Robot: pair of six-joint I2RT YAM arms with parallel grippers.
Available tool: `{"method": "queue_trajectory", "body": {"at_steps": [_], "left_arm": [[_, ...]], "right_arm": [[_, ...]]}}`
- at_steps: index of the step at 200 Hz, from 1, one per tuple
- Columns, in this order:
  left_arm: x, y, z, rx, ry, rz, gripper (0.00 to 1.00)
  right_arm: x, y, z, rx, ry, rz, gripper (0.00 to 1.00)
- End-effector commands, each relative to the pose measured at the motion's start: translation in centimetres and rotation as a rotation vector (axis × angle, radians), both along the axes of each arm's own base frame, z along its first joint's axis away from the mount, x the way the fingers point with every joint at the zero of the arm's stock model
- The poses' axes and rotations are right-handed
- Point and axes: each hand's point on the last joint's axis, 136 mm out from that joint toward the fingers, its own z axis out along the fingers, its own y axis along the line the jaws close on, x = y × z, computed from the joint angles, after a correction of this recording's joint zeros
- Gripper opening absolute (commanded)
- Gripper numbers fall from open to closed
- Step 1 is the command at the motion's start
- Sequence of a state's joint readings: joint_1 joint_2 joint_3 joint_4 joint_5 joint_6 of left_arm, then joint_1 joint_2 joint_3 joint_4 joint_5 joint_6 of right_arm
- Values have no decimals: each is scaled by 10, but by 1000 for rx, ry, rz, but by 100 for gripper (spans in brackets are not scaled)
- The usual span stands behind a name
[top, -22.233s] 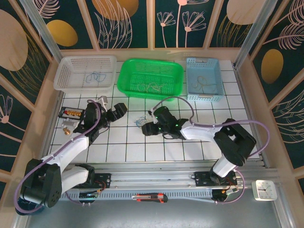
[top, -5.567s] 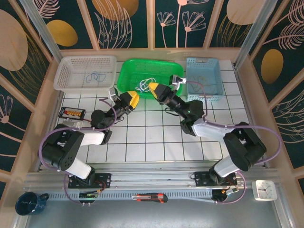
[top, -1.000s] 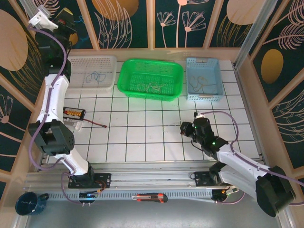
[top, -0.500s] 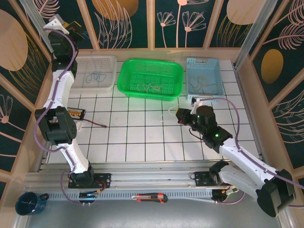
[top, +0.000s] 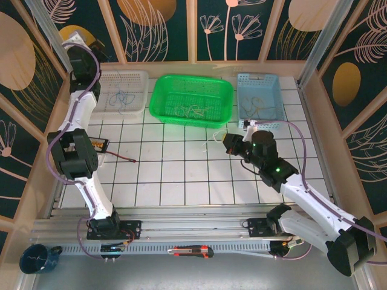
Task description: Untangle the cables
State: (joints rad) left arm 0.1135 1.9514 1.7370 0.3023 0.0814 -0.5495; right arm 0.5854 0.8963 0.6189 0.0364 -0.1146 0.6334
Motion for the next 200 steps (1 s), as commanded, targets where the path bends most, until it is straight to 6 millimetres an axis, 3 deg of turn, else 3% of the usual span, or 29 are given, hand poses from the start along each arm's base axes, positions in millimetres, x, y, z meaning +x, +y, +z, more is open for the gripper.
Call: {"method": "queue_trajectory", "body": {"at_steps": [1,33,52,111,132,138,140,144,171,200], "left_arm": [[-5,10,-14,18,2,39,17],[-17,13,-20,14,14,61,75],[-24,11,-11,16,8,51,98],[-50,-23,22,-48,-17,-133,99],[-63,-45,19,-105,9,-248,99],[-64,-50,9,-125,29,-277,99],[-71,-53,20,-125,10,-289,99],[-76,-56,21,-134,9,-307,99],[-108,-83,5,-207,28,-420,99],[-148,-130,-14,-254,63,-554,99]], "right_arm": [[-1,3,25,18,-52,20,0],[0,4,34,24,-72,21,0],[1,6,41,33,-86,24,0],[11,15,68,66,-147,42,0],[26,20,74,69,-156,57,0],[30,23,76,70,-163,66,0],[31,25,75,69,-161,71,0],[33,28,77,68,-164,78,0],[60,25,84,95,-175,70,0],[74,32,96,160,-182,97,0]]}}
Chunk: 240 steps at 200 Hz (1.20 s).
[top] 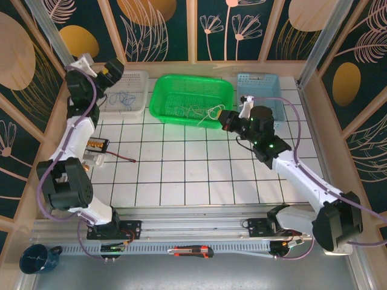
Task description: Untangle the cables
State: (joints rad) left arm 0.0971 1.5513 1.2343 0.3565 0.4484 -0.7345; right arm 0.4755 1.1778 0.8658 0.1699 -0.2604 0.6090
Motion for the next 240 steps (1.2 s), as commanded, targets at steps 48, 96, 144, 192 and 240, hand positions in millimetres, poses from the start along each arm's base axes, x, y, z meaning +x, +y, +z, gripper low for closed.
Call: {"method": "queue_trajectory", "body": {"at_steps": [48,96,144,192,240], "left_arm": [[-95,-129,-29,-260,22,-344,99],[-118,-197,-51,-425,56,-495,91],[-123,-230,-53,-481,63,-568,86],[-128,-250,-49,-503,55,-611,83],[-126,-260,-47,-520,46,-630,45]], "right_arm": [[11,25,58,219,-98,124,0],[7,34,67,343,-91,186,0],[6,35,70,384,-92,202,0],[5,37,68,397,-89,216,0],[1,38,61,412,-72,234,0]]}}
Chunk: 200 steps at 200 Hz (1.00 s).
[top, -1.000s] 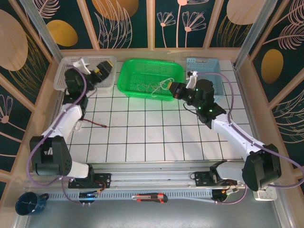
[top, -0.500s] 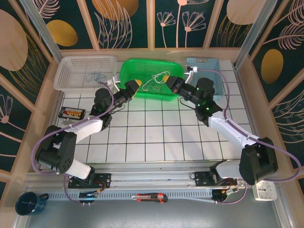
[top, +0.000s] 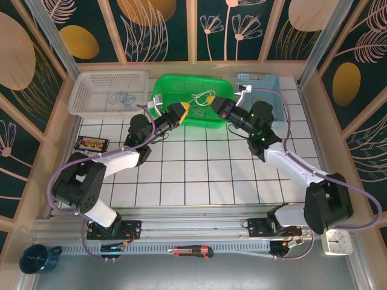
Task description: Untangle the cables
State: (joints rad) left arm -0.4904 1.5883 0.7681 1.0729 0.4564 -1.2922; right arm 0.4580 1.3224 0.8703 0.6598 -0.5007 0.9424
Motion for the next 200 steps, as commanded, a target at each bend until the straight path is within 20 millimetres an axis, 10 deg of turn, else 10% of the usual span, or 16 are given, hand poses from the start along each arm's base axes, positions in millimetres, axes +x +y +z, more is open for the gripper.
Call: {"method": "queue_trajectory", "body": {"at_steps": [1,21,128,171,200], "left_arm": [[4,-3,23,-55,-73,6,43],[5,-2,30,-73,-83,10,0],[27,80,106,6,-257,300,0],[36,73,128,20,-309,266,0],[40,62,127,20,-304,203,0]], "right_arm": [[-4,1,2,26,-23,26,0],[-4,-2,-7,13,-10,16,0],[12,-70,-96,-73,154,-170,0],[13,-71,-104,-61,173,-174,0],[16,-70,-97,-46,159,-166,19]]}}
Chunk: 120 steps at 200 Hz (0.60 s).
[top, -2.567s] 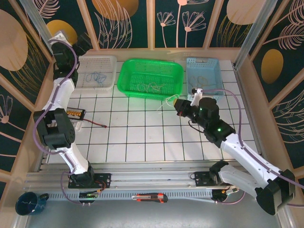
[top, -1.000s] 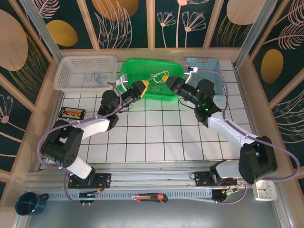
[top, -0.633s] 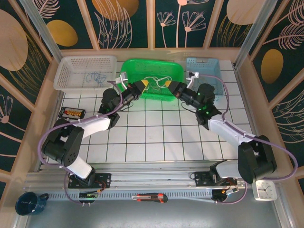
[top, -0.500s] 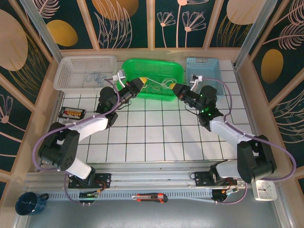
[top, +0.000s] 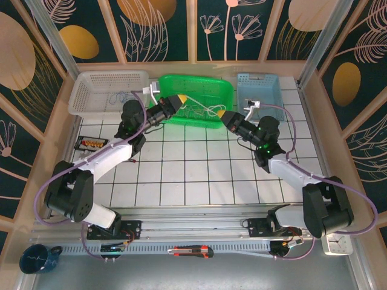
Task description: Untangle the cables
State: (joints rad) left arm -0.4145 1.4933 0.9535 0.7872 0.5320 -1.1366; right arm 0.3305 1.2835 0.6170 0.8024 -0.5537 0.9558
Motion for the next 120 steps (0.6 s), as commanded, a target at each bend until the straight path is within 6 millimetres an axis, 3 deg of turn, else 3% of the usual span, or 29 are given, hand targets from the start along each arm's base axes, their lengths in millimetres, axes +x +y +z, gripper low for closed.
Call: {"method": "queue_trajectory", "body": {"at_steps": [1,23,60,120], "left_arm": [[25,43,66,-91,-186,163,0],[28,37,61,-75,-172,135,0],[39,29,59,-13,-177,119,0],[78,11,51,174,-172,114,0]], "right_arm": [[17,-22,-27,-23,84,-94,19],[21,-23,-22,-16,78,-100,31],[23,-23,-18,-12,70,-100,33],[14,-32,-22,-84,73,-136,51]]}}
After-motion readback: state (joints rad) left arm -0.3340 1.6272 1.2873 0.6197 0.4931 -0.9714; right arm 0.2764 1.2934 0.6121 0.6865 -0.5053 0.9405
